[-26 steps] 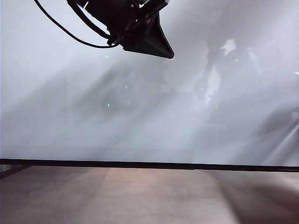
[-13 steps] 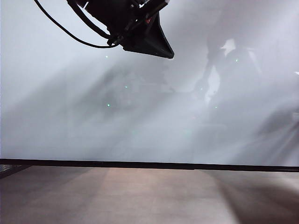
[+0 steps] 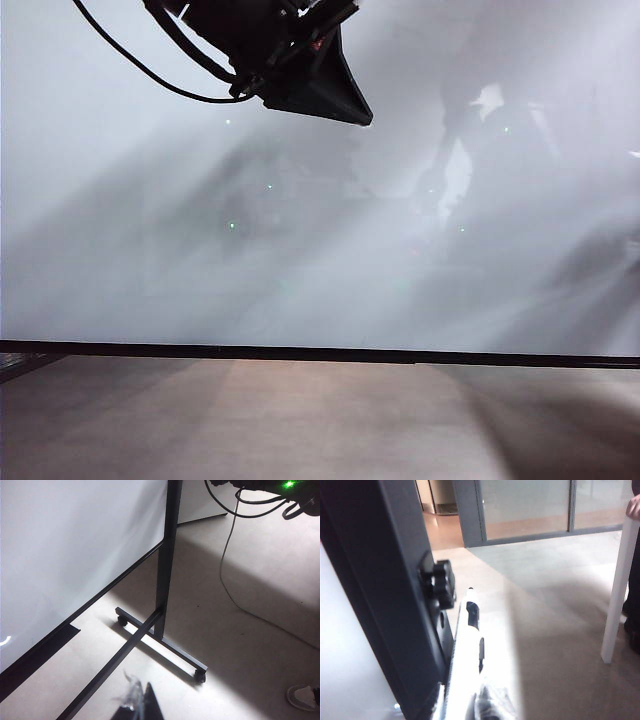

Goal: Reach to the right to find the marker pen, pick it up, and write the number 0 on the whiteboard.

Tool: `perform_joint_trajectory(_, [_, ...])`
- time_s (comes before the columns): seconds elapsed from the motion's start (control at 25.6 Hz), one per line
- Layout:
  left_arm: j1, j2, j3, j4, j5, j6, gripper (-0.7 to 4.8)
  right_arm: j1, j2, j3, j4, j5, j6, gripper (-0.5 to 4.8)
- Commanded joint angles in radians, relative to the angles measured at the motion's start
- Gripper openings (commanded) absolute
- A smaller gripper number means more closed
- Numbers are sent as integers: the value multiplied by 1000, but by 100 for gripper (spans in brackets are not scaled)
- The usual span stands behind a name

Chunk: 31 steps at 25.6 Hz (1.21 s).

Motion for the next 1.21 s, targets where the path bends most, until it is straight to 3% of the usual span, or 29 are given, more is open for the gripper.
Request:
perform_joint_trajectory(0.04, [2,-3,6,13,5,4,-5,-17,-5,1,58,-6,3,-3])
perform_joint_trajectory(0.47, [2,-3,6,13,5,4,-5,-121,-57,-57,144,-47,3,-2])
perform_joint_trajectory(0.67, [1,-3,6,13,5,3,-5,-132,-85,-178,411,-59,101,-1])
perform_joint_trajectory(0.82, [2,-3,6,13,5,4,-5,-126,-147,-212,407,-177,163,-1])
perform_joint_trajectory(1.21, [1,-3,6,13,5,4,-5,-128,-142,-212,352,-182,161,-1])
